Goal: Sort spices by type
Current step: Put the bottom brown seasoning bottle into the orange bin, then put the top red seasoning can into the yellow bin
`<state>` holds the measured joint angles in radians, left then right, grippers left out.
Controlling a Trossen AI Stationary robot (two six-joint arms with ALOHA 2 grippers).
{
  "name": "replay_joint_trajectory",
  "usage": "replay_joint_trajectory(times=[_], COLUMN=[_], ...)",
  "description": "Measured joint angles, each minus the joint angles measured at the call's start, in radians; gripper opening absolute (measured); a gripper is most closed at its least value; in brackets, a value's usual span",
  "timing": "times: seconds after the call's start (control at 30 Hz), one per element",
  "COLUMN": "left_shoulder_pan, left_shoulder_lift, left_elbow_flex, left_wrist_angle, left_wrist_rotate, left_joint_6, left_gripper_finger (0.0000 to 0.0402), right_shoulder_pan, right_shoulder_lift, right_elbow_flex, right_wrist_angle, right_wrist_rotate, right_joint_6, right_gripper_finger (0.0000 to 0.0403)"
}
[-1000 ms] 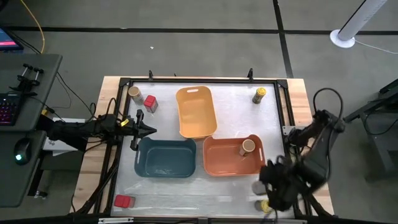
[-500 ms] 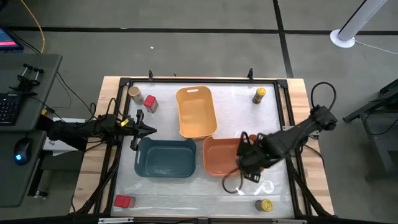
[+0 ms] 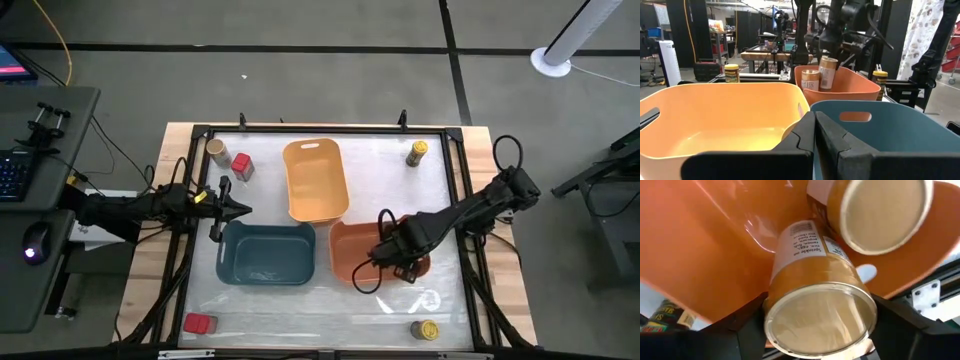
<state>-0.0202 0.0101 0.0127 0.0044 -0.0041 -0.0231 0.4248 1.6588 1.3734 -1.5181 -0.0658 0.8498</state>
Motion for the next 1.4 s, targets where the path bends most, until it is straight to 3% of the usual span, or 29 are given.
replay_joint_trajectory(times=[0.3, 0.57, 0.7, 0.83, 1.13, 1.4], left_shoulder_pan=[0.000, 0.000, 0.000, 0.000, 0.000, 0.000], left_shoulder_lift=[0.000, 0.000, 0.000, 0.000, 0.000, 0.000], left_elbow_flex=[0.000, 0.000, 0.000, 0.000, 0.000, 0.000], left_wrist_angle=[0.000, 0.000, 0.000, 0.000, 0.000, 0.000], left_wrist_rotate=[0.000, 0.000, 0.000, 0.000, 0.000, 0.000], left_joint_6=[0.000, 0.000, 0.000, 0.000, 0.000, 0.000], left_gripper_finger=[0.0001, 0.0001, 0.0001, 0.0001, 0.0001, 0.0001], right_shoulder_pan=[0.000, 0.000, 0.000, -0.018, -0.216, -0.470], right_shoulder_lift=[0.000, 0.000, 0.000, 0.000, 0.000, 0.000], right_elbow_flex=[-0.022, 0.036, 0.157, 0.278, 0.359, 0.358], right_wrist_angle=[0.033, 0.004, -0.045, -0.051, -0.052, 0.024], right_wrist_rotate=[0.018, 0.025, 0.103, 0.247, 0.486, 0.510], right_joint_6=[0.004, -0.047, -0.056, -0.042, 0.022, -0.054], right_gripper_finger=[0.0332, 0.0339, 0.0340, 0.0341, 0.0325, 0.0319])
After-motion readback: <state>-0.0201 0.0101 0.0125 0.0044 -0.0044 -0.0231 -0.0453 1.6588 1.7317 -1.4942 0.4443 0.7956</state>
